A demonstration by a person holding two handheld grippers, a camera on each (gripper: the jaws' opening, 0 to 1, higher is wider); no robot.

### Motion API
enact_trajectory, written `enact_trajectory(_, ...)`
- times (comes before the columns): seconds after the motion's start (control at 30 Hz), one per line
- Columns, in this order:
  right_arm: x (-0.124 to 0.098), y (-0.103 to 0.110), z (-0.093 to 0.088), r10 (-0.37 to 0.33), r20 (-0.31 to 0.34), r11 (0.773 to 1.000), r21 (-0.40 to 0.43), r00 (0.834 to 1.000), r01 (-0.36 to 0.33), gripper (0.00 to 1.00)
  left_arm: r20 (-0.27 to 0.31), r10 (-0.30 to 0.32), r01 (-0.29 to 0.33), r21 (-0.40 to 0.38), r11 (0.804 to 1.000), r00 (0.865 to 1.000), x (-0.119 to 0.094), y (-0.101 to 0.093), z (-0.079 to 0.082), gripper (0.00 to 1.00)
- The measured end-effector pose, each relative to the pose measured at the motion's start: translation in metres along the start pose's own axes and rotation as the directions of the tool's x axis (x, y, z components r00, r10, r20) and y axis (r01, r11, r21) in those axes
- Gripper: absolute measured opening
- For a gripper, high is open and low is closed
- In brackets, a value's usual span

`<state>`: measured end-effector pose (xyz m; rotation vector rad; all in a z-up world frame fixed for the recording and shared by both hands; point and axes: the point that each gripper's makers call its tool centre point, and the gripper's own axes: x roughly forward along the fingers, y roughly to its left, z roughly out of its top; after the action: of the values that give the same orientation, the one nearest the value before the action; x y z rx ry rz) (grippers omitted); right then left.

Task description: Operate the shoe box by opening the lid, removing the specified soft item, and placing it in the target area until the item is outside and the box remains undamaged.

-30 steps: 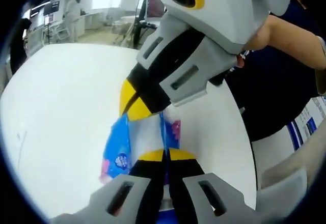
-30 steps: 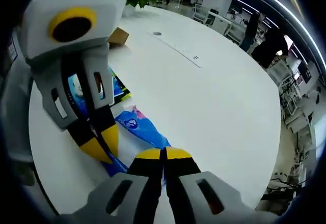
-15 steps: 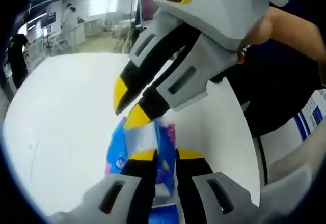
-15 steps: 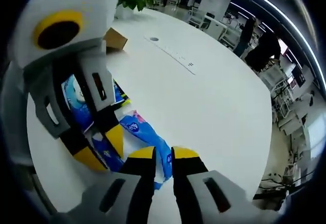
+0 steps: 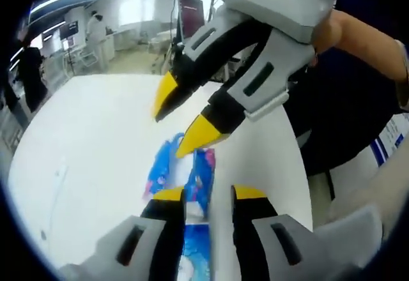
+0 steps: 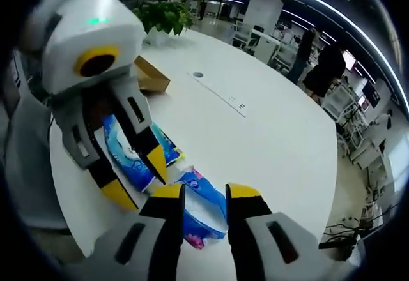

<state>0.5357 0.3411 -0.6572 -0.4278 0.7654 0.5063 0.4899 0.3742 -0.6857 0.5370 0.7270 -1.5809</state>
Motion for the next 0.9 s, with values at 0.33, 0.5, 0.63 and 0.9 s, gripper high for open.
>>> enact_trajectory(0.33, -0.012, 0.048, 0.038, 0.06, 0.023, 0.997, -0.058, 0.998, -0.059, 0.31, 0.025, 0.024, -0.023, -0.054, 0.998, 0.999, -0.055, -0.008, -0.022, 0.31)
enact_trajectory(0.5, -0.013, 0.078, 0.056, 0.109, 0.031, 0.99, -0.095, 0.994, -0.106, 0.33, 0.029, 0.053, -0.051, -0.066, 0.997, 0.998, -0.087, -0.008, -0.042, 0.34)
enact_trajectory(0.63, -0.009, 0.103, 0.068, 0.157, 0.025, 0.98, -0.13, 0.987, -0.152, 0.35, 0.031, 0.082, -0.08, -0.066, 0.995, 0.996, -0.115, -0.006, -0.06, 0.35)
enact_trajectory(0.9, 0.004, 0.154, 0.093, 0.258, 0.033, 0.949, -0.195, 0.966, -0.247, 0.36, 0.044, 0.162, -0.156, -0.115, 0.981, 0.986, -0.168, 0.007, -0.096, 0.36)
